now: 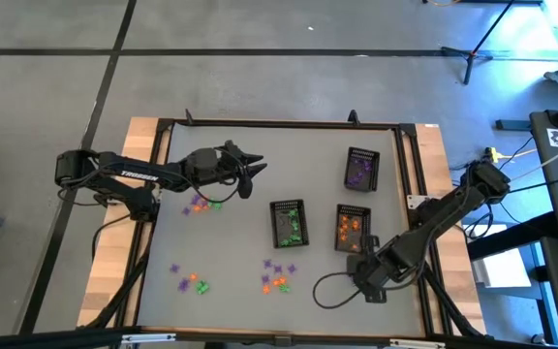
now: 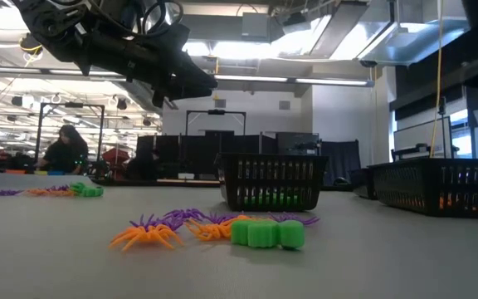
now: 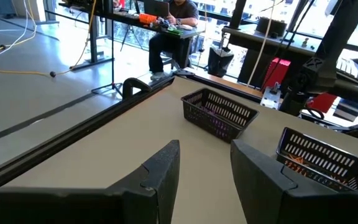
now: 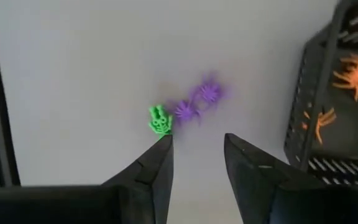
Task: Sort Halloween decoration
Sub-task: Put the green skeleton toy into the bottom left bin
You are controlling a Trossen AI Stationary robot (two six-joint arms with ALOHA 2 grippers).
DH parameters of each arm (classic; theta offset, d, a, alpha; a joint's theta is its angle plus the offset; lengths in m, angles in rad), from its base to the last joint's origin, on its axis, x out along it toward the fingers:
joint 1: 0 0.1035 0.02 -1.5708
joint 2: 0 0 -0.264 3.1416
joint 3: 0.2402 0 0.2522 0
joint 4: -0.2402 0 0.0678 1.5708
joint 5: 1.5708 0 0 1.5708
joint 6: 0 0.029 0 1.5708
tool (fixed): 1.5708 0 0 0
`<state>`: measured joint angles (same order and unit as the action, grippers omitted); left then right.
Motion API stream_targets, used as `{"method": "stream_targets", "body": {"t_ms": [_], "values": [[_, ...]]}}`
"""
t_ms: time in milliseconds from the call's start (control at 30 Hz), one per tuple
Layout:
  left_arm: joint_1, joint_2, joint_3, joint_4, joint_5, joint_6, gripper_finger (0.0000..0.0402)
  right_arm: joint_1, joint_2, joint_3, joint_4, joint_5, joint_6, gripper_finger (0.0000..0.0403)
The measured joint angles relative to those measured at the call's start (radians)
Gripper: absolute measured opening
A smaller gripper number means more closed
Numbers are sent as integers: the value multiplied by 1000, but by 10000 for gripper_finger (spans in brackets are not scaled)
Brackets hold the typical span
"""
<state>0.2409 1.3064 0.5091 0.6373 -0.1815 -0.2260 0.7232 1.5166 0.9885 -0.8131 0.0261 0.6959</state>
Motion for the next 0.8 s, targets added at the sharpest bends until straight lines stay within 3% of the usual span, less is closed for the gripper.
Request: {"method": "stream_targets", "body": {"t_ms": [200, 533, 800], "values": [[0, 0, 0, 0, 0, 0, 135, 78, 0, -53, 89, 23, -51, 140], [0, 0, 0, 0, 0, 0, 135, 215, 0, -150, 150, 216, 51, 140], [0, 0, 0, 0, 0, 0, 135, 235, 0, -209, 313, 214, 58, 140]]}}
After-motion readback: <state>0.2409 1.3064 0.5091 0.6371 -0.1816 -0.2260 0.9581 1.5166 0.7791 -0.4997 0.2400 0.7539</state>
